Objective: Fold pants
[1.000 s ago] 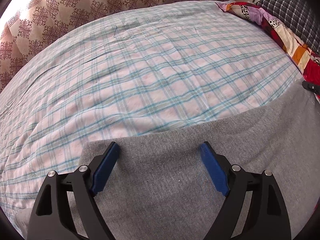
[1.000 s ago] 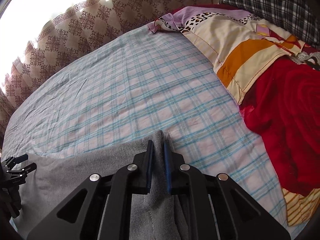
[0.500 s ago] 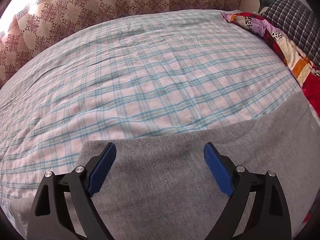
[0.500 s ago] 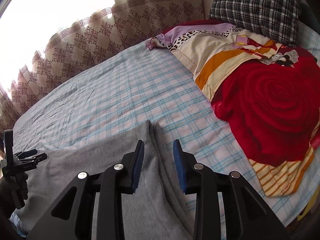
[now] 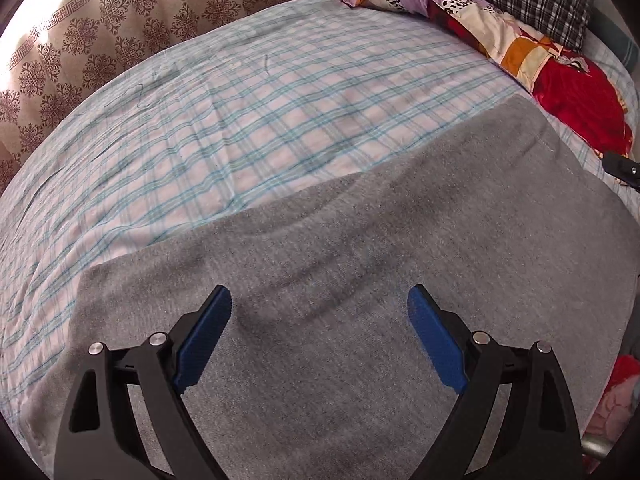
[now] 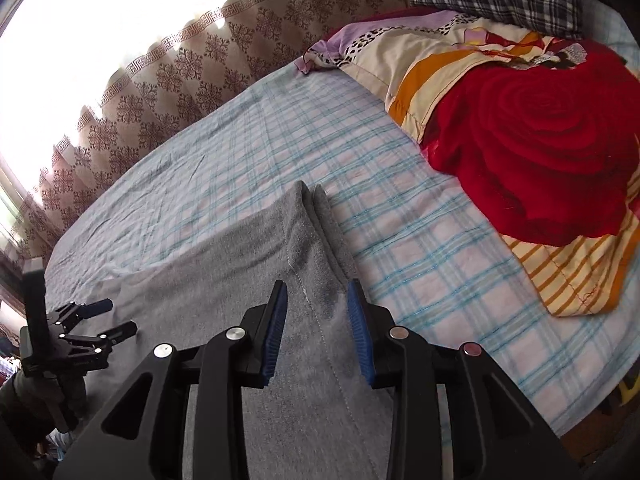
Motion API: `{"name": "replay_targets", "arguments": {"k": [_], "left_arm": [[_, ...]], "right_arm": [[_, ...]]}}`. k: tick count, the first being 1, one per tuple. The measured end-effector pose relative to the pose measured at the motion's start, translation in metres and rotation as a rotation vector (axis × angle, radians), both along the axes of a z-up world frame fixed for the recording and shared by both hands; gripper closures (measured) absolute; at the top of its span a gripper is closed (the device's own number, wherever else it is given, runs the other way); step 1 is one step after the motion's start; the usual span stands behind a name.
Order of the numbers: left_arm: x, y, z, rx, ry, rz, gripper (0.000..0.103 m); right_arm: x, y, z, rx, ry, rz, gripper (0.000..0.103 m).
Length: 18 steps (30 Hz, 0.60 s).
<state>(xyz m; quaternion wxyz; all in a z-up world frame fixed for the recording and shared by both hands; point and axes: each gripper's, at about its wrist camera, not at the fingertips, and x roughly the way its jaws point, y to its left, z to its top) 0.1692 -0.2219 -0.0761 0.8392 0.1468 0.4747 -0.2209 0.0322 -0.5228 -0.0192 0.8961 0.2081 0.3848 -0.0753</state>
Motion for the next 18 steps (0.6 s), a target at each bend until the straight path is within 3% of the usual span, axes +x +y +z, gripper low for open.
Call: {"name": "replay_targets", "arguments": {"k": [4,6,9,15,18], "left_arm": [[-0.002,-0.009,0.018,-0.051,-0.014,-0.001,0.012],[-0.005,-0.019,0.027,-0.069,-0.018,-0.017,0.012],[-0.01,-0.036,0.036,-0.094,-0.007,-0.053,0.012],[-0.022,-0.063,0.041,-0.106,0.017,-0.104,0.012],[-0.025,-0.071,0.041,-0.11,0.038,-0.116,0.012]], "right_arm": [[-0.048,-0.024,0.001,0.085,0.004,-0.085,0.061],[-0.067,-0.031,-0.01,0.152,0.03,-0.113,0.05],[-0.081,-0.032,-0.026,0.226,0.04,-0.118,0.05],[-0.068,-0.013,-0.043,0.296,0.019,-0.038,0.05],[-0.059,-0.002,-0.05,0.223,0.034,-0.037,0.052]]}}
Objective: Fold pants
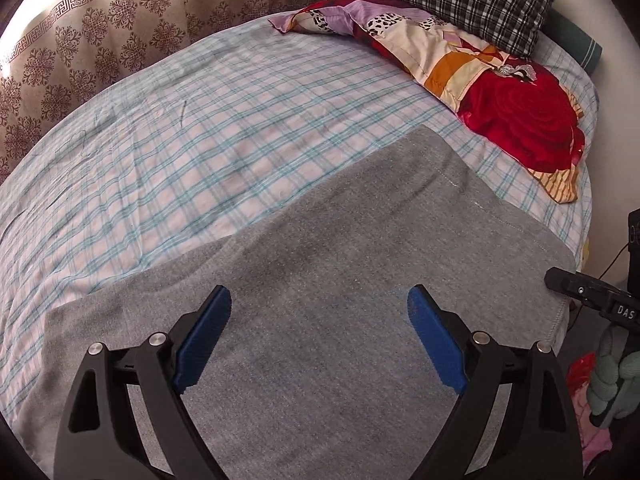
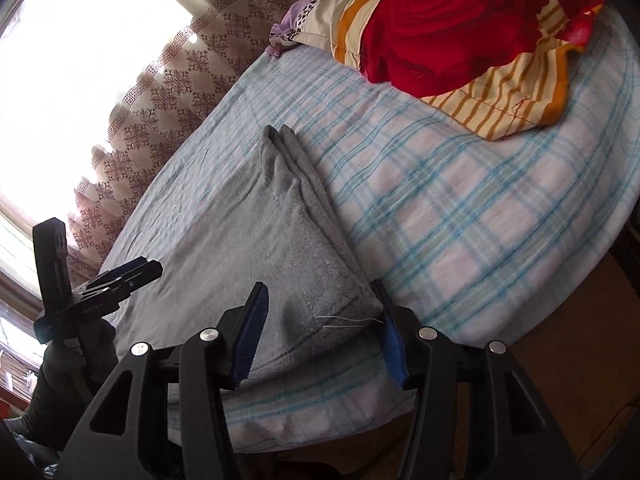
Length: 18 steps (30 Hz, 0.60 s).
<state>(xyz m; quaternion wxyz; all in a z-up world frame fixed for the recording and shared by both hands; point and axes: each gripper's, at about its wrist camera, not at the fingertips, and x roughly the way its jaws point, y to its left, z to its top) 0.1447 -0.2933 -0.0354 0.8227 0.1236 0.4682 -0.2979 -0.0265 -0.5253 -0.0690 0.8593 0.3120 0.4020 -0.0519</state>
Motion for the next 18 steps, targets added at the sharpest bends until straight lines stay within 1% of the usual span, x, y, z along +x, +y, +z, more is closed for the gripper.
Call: {"name": "replay_targets", "arguments": {"k": [1,4,5,7,8,10,12,15,18], "left_arm": [[0.0,-0.002,0.0,-0.002,0.005,-0.005,0.012],[0.001,-0.008,0.001,-0.007,0.02,-0.022,0.012],[0.003,-0.012,0.001,-0.008,0.028,-0.029,0.012],[0.005,-0.018,0.002,-0.017,0.042,-0.038,0.012],[0.006,-0.021,0.003,-0.033,0.055,-0.046,0.012],[0.009,-0.03,0.004,-0.059,0.092,-0.06,0.012],[0.012,-0.04,0.004,-0.079,0.127,-0.073,0.012],[0.015,-0.053,0.005,-0.108,0.177,-0.096,0.012],[0.019,-0.068,0.005,-0.126,0.228,-0.109,0.012]], "right_arm": [[-0.001,-0.002,-0.001,0.013,-0.011,-0.017,0.053],[-0.006,-0.013,-0.005,0.1,-0.047,-0.081,0.057],[-0.006,-0.015,-0.006,0.11,-0.049,-0.098,0.061],[-0.008,-0.017,-0.007,0.12,-0.064,-0.113,0.063],[-0.007,-0.016,-0.007,0.121,-0.066,-0.114,0.063],[-0.007,-0.014,-0.007,0.111,-0.059,-0.118,0.066],[-0.006,-0.01,-0.002,0.107,-0.066,-0.098,0.076],[-0.005,-0.002,0.017,0.034,-0.098,-0.065,0.078],[-0.002,0.018,0.038,-0.113,-0.101,-0.024,0.078]]}}
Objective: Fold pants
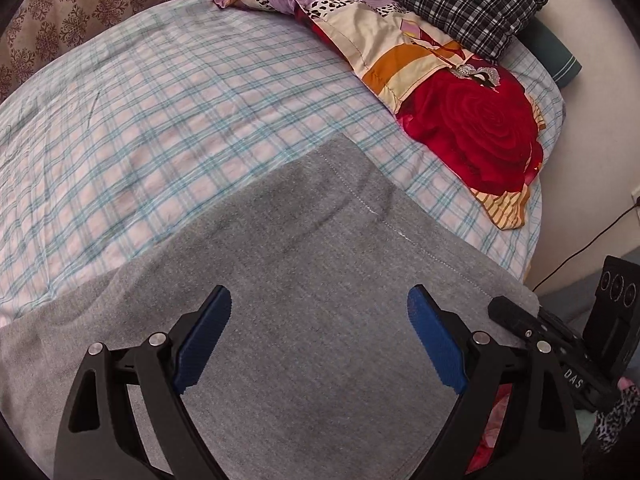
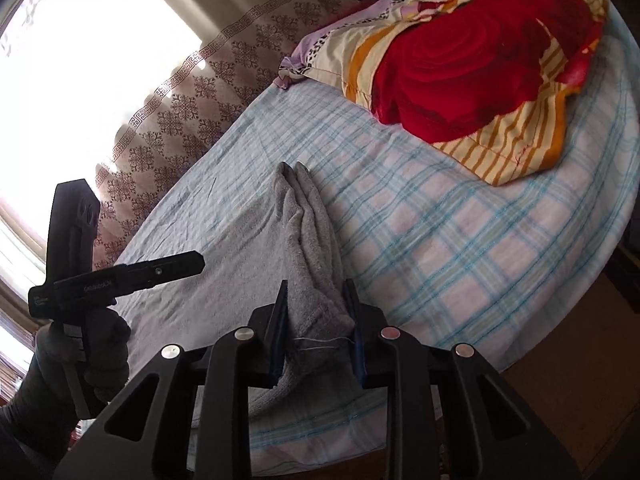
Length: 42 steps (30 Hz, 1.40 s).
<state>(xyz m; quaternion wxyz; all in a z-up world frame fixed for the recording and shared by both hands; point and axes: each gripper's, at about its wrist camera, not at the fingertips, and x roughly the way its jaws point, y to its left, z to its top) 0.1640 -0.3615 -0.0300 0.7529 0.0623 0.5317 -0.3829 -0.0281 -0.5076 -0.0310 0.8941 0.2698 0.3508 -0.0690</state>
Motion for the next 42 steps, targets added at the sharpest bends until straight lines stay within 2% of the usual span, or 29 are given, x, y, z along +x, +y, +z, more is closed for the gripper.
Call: {"name": "replay_targets", "arguments": {"k": [4,9,12,15,20,24,25,26,27,29,30,31,34,38,40,42], "left_arm": [[0.003,-0.02,0.008,-0.046,0.07,-0.03,0.012],[0.002,-0.037,0.019,-0.092,0.11,-0.072,0.009],[0.0,-0.043,0.021,-0.049,0.098,-0.082,0.007],[0.004,-0.043,0.013,0.008,0.123,-0.071,0.007],[0.009,-0.036,0.0,0.059,0.143,-0.044,0.007],[0.011,-0.03,-0.003,0.08,0.145,-0.038,0.008],[0.011,-0.027,-0.003,0.083,0.148,-0.035,0.016],[0.012,-0.025,-0.004,0.088,0.157,-0.031,0.029],[0.013,-0.021,-0.005,0.083,0.178,-0.029,0.035],[0.016,-0.011,-0.006,0.051,0.228,-0.026,0.059],[0.016,-0.007,-0.004,0.039,0.238,-0.029,0.066],[0.015,-0.003,-0.002,0.029,0.241,-0.033,0.079],[0.012,0.01,0.005,0.007,0.22,-0.036,0.085],[0.01,0.032,0.017,-0.036,0.199,-0.02,0.087],[0.009,0.047,0.022,-0.062,0.187,-0.01,0.087],[0.008,0.063,0.026,-0.086,0.178,0.007,0.087]], "right_arm": [[0.003,0.031,0.019,-0.181,-0.012,0.047,0.078],[0.004,0.066,0.031,-0.341,-0.018,0.1,0.078],[0.005,0.091,0.035,-0.44,-0.033,0.158,0.078],[0.007,0.111,0.036,-0.506,-0.042,0.216,0.079],[0.007,0.128,0.037,-0.524,-0.05,0.27,0.079],[0.009,0.136,0.042,-0.49,-0.047,0.291,0.079],[0.01,0.137,0.043,-0.478,-0.048,0.296,0.079],[0.011,0.139,0.045,-0.467,-0.049,0.304,0.079],[0.012,0.141,0.046,-0.459,-0.048,0.312,0.079],[0.012,0.147,0.047,-0.456,-0.048,0.33,0.079],[0.013,0.151,0.047,-0.46,-0.049,0.341,0.079],[0.013,0.154,0.047,-0.464,-0.049,0.351,0.079],[0.013,0.164,0.051,-0.454,-0.057,0.373,0.079],[0.013,0.173,0.058,-0.411,-0.076,0.407,0.079],[0.012,0.175,0.063,-0.362,-0.097,0.434,0.075],[0.01,0.174,0.068,-0.316,-0.116,0.443,0.063]]}}
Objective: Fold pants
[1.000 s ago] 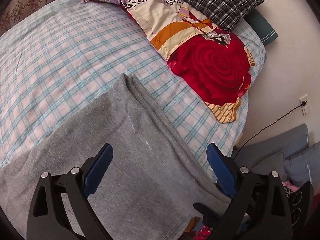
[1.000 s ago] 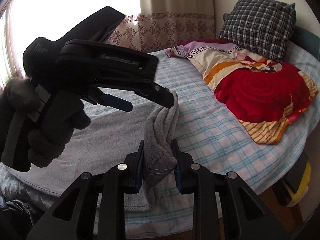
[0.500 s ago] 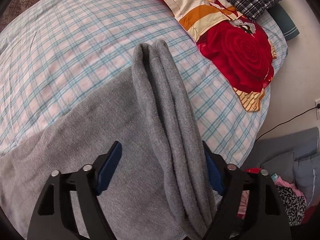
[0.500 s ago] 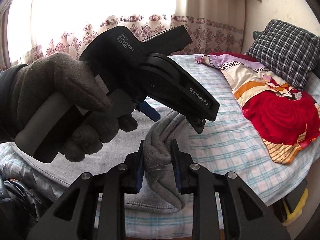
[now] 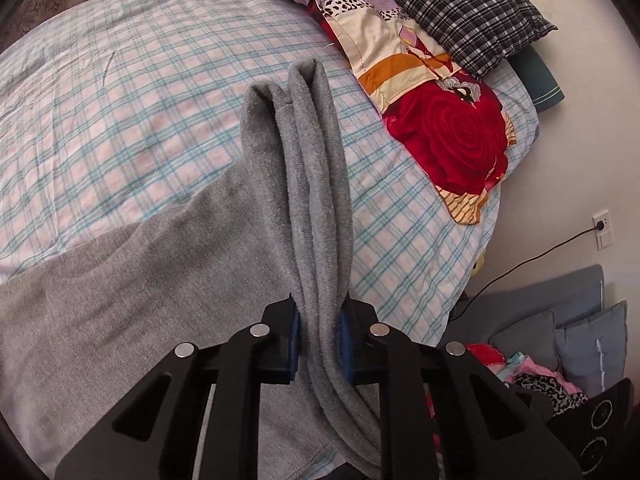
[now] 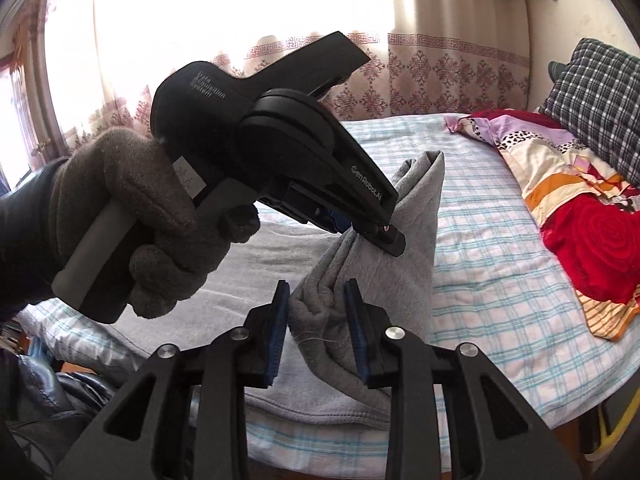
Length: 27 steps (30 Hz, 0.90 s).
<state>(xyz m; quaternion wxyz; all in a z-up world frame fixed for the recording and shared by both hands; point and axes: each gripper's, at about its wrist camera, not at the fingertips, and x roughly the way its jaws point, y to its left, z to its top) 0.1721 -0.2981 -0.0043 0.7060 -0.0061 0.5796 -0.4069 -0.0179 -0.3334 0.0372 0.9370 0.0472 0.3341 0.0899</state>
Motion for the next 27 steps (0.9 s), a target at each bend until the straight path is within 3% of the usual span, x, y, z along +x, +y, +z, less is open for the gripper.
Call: {"name": "replay_targets", "arguments": {"k": [2,8,13,16,22,27], "left_arm": [[0.001,0.016,0.002,-0.019,0.008,0.029,0.088],[0.008,0.059,0.013,-0.063,0.0,0.101,0.088],[0.012,0.094,0.022,-0.105,-0.013,0.137,0.088],[0.011,0.116,0.022,-0.112,-0.015,0.163,0.088],[0.005,0.167,0.009,-0.119,-0.003,0.243,0.088],[-0.005,0.206,-0.022,-0.094,0.029,0.286,0.088]], "right_arm": [[-0.001,-0.002,0.004,0.046,0.002,0.011,0.061],[-0.012,-0.013,0.003,0.146,0.076,0.012,0.04],[-0.02,-0.018,-0.031,0.256,0.245,-0.03,0.04],[-0.017,-0.008,-0.049,0.196,0.318,-0.08,0.04],[0.001,0.016,-0.071,0.063,0.369,-0.063,0.04],[0.008,0.022,-0.084,-0.016,0.439,-0.103,0.04]]}}
